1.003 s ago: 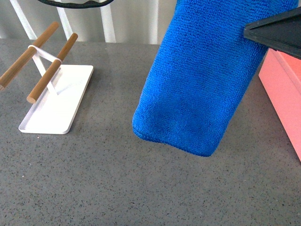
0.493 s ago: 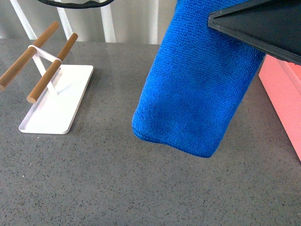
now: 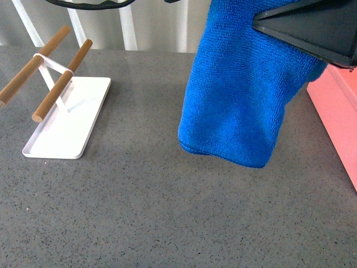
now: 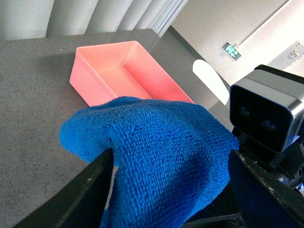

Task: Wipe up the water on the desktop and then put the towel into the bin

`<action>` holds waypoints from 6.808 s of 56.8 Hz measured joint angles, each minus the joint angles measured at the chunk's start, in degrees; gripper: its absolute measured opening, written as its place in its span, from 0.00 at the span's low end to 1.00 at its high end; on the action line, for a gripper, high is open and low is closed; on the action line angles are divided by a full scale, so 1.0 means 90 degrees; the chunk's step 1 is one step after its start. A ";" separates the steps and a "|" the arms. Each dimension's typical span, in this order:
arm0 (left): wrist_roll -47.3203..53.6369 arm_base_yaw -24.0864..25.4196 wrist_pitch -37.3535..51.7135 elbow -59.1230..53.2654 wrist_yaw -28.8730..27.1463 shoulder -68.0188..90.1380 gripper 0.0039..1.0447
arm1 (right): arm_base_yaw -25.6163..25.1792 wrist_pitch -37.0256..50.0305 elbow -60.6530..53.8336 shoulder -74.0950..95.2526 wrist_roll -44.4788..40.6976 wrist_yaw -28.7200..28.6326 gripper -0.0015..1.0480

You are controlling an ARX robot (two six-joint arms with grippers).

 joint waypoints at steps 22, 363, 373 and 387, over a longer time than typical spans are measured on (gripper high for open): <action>0.2023 0.0665 0.3150 -0.3446 -0.6489 -0.1911 0.16 | -0.0143 -0.0206 -0.0015 -0.0121 -0.0005 0.0000 0.04; 0.2154 0.2805 -0.2501 -0.6511 -0.4299 -1.0710 0.94 | 0.0299 -0.5773 0.4714 0.0636 -0.4019 0.7087 0.04; 0.2154 0.2805 -0.2501 -0.6511 -0.4299 -1.0710 0.94 | -0.1010 -0.8019 0.5571 0.0787 -0.3614 0.6853 0.04; 0.2154 0.2805 -0.2501 -0.6511 -0.4299 -1.0710 0.94 | -0.1710 -0.8903 0.6033 0.1379 -0.3252 0.6625 0.04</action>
